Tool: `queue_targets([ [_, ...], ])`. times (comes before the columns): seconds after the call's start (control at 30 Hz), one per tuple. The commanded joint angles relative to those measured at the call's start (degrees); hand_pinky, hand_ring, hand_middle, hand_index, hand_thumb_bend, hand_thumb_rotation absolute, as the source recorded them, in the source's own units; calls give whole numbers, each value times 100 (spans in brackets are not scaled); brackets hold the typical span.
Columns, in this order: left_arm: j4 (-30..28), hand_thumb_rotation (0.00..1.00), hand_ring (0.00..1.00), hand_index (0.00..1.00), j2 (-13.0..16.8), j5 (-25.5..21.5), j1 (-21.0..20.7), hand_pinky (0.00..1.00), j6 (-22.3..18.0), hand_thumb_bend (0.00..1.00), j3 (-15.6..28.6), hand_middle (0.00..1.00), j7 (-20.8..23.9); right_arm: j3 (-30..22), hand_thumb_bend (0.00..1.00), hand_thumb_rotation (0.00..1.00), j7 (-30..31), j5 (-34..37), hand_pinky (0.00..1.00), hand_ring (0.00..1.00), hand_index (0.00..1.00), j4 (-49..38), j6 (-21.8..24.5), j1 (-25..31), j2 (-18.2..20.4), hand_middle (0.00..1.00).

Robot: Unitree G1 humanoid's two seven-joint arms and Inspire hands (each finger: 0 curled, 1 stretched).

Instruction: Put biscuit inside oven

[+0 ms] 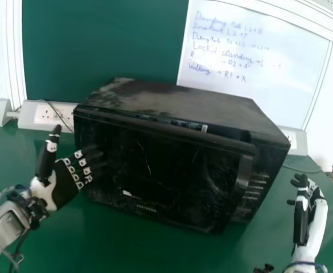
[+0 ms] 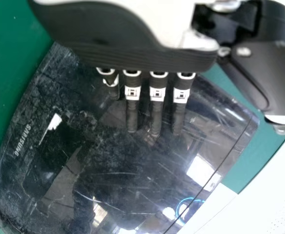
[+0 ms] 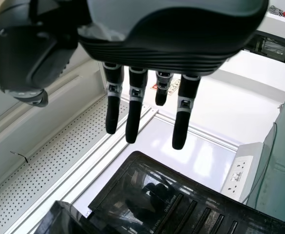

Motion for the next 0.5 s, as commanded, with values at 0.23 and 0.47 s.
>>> queue_targets([
  [0.23,407,1,81,84,-442,454,-427,81,-13,62,-48,84,-198,-34,76,32,10,169,50,61,71,25,-49,18,4,67],
  [0.47,677,1,85,90,-658,613,-680,82,46,66,-12,87,-165,-35,76,32,26,226,52,62,71,11,-19,39,2,68],
])
